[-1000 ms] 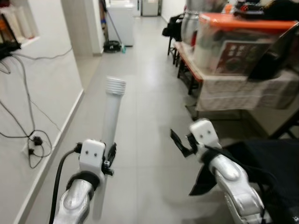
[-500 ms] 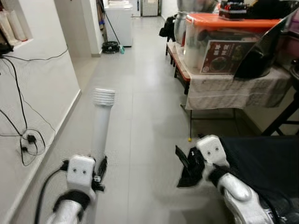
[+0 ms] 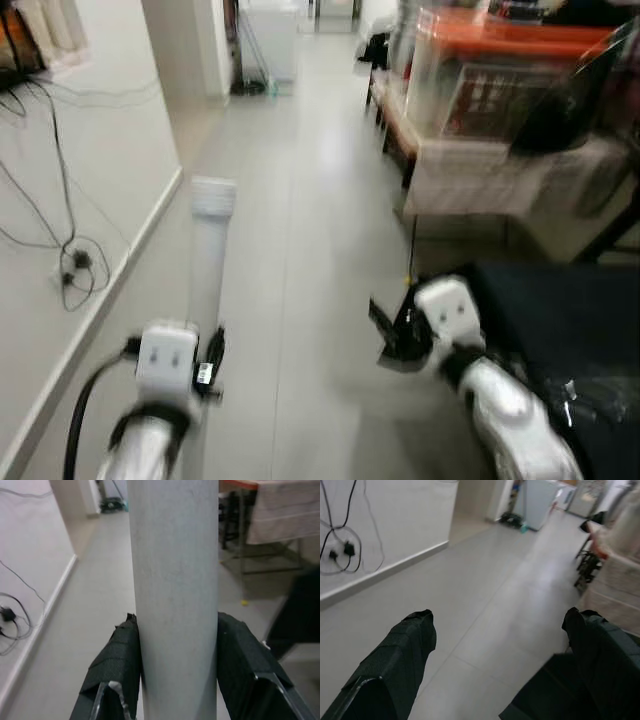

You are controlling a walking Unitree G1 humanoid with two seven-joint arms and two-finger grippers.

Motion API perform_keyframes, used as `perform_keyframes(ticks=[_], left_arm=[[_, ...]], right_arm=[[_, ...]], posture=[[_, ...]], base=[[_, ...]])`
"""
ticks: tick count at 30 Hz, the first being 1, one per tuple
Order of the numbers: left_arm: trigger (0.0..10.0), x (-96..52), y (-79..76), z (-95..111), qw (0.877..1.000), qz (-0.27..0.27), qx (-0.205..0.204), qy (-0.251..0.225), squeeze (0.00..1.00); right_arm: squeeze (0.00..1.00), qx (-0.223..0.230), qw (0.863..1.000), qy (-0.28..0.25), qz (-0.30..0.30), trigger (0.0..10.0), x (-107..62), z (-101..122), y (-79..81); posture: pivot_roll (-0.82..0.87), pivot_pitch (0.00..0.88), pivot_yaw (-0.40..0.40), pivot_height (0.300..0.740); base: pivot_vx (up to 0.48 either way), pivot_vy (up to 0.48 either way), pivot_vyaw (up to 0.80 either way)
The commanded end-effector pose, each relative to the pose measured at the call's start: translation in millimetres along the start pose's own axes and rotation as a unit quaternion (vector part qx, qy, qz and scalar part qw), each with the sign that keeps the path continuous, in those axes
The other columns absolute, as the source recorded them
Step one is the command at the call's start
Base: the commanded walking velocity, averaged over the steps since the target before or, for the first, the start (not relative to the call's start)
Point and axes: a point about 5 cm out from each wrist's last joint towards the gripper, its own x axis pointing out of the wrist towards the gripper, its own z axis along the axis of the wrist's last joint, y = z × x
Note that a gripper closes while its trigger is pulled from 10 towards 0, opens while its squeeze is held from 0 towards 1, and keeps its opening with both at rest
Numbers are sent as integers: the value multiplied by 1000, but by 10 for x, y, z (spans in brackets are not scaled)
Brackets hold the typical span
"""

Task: Building children table

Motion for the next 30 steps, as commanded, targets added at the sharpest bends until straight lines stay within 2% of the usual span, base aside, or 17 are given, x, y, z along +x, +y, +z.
perform_keyframes(ticks=[1,23,30], left_arm=[[10000,16,-4,61,1000,-3,5,-13,0],[10000,81,-19,81,1000,-17,13,-15,0],[10000,103,-22,120,999,-30,17,-29,0]], right_arm=[[0,3,1000,0,-1,10000,-11,9,13],[0,3,1000,-5,-9,10000,40,35,-20],[0,6,1000,-7,-12,10000,55,45,-2]], posture=[[94,0,-73,740],[91,0,-67,740],[87,0,-61,740]], base=[[-465,0,0],[-461,0,0],[-92,0,0]])
